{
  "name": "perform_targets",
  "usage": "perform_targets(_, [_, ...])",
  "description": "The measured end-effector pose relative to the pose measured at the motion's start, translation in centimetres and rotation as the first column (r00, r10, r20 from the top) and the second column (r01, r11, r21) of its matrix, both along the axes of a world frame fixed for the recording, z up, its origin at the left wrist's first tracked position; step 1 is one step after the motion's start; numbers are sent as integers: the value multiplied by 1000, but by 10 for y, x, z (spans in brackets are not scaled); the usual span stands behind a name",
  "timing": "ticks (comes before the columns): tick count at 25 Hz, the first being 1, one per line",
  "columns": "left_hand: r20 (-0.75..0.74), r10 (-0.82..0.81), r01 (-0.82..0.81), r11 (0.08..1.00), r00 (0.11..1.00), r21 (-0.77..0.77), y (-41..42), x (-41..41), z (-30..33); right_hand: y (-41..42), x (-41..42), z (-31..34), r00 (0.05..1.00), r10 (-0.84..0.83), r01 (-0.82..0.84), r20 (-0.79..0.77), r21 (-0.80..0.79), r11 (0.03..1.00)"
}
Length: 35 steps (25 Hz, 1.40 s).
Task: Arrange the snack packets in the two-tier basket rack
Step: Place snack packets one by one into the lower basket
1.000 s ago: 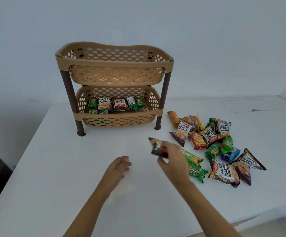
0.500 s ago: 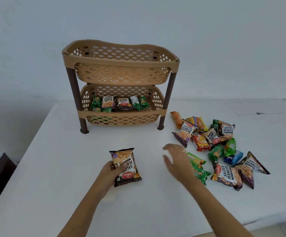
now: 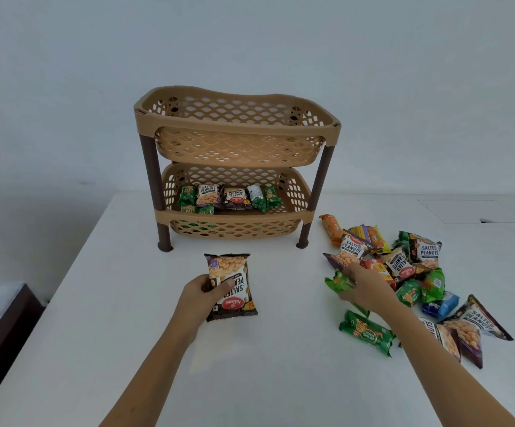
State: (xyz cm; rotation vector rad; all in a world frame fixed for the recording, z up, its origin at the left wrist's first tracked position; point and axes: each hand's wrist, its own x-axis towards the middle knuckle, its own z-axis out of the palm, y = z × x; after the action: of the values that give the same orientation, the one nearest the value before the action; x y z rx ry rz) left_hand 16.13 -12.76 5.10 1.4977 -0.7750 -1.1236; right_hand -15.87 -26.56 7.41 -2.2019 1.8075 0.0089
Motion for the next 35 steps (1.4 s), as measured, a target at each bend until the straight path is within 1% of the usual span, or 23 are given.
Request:
perform_targets(2, [-14, 5, -5, 999, 1000, -51, -15, 8, 20, -1, 26, 15, 984, 45, -35, 173, -61, 998])
perform_targets(3, [-22, 4, -6, 997, 1000, -80, -24, 12, 31, -2, 42, 25, 955, 65, -49, 290, -64, 997])
perform_targets(5, [-22, 2, -5, 990, 1000, -139, -48, 22, 53, -7, 76, 44, 845, 72, -62, 530, -36, 997])
perform_targets(7, [4, 24, -23, 985, 1000, -170, -78, 34, 72, -21, 110, 59, 704, 18, -55, 710, 29, 998])
perform_targets(8, [27, 43, -38, 985, 999, -169, -96, 42, 80, -33, 127, 65, 640, -33, -43, 767, 79, 996])
perform_targets(10, [104, 71, -58, 991, 992, -119, -132, 57, 93, -59, 156, 76, 560, -146, -13, 815, 185, 983])
perform_targets(12, [220, 52, -54, 999, 974, 3, -167, 70, 100, -88, 181, 81, 473, -237, -31, 849, 285, 958])
perform_targets(13, [283, 11, -36, 996, 959, 82, -183, 75, 102, -103, 191, 82, 423, -264, -49, 867, 313, 949])
perform_targets(14, [331, -47, -7, 987, 942, 159, -197, 78, 102, -116, 200, 81, 395, -272, -51, 877, 316, 947])
perform_targets(15, [361, -109, 27, 974, 926, 225, -209, 80, 101, -128, 207, 77, 396, -267, -31, 879, 304, 952])
perform_targets(16, [375, -166, 59, 958, 912, 280, -220, 82, 98, -141, 212, 72, 423, -259, 2, 869, 284, 959])
perform_targets(17, [390, -215, 82, 940, 895, 331, -228, 83, 94, -152, 217, 66, 472, -251, 34, 845, 267, 963])
perform_targets(19, [429, -290, 106, 909, 856, 403, -240, 83, 81, -168, 225, 52, 626, -238, 56, 743, 262, 963])
perform_targets(21, [475, -319, 99, 896, 820, 432, -248, 79, 68, -176, 233, 40, 787, -202, 32, 584, 288, 957])
perform_targets(23, [555, -365, 83, 880, 748, 467, -252, 75, 62, -177, 240, 35, 894, -139, 4, 425, 303, 953])
perform_targets(24, [605, -405, 78, 867, 686, 493, -253, 74, 60, -176, 244, 32, 926, -97, -15, 365, 293, 956])
perform_targets(26, [684, -476, 68, 844, 553, 532, -253, 72, 57, -175, 250, 28, 957, -26, -53, 290, 260, 964])
perform_targets(28, [750, -504, 37, 839, 429, 543, -251, 70, 54, -174, 253, 26, 973, 9, -67, 229, 246, 967])
perform_targets(30, [794, -519, -22, 833, 317, 553, -247, 68, 53, -173, 254, 26, 975, 3, -65, 222, 269, 961])
perform_targets(31, [798, -535, -42, 823, 276, 566, -245, 67, 54, -173, 253, 26, 969, -14, -62, 248, 295, 953])
perform_targets(33, [781, -580, -38, 797, 231, 603, -243, 65, 58, -172, 250, 30, 957, -42, -56, 286, 325, 944])
perform_targets(35, [778, -595, -44, 788, 201, 614, -238, 63, 64, -169, 244, 35, 967, -12, -66, 254, 295, 953])
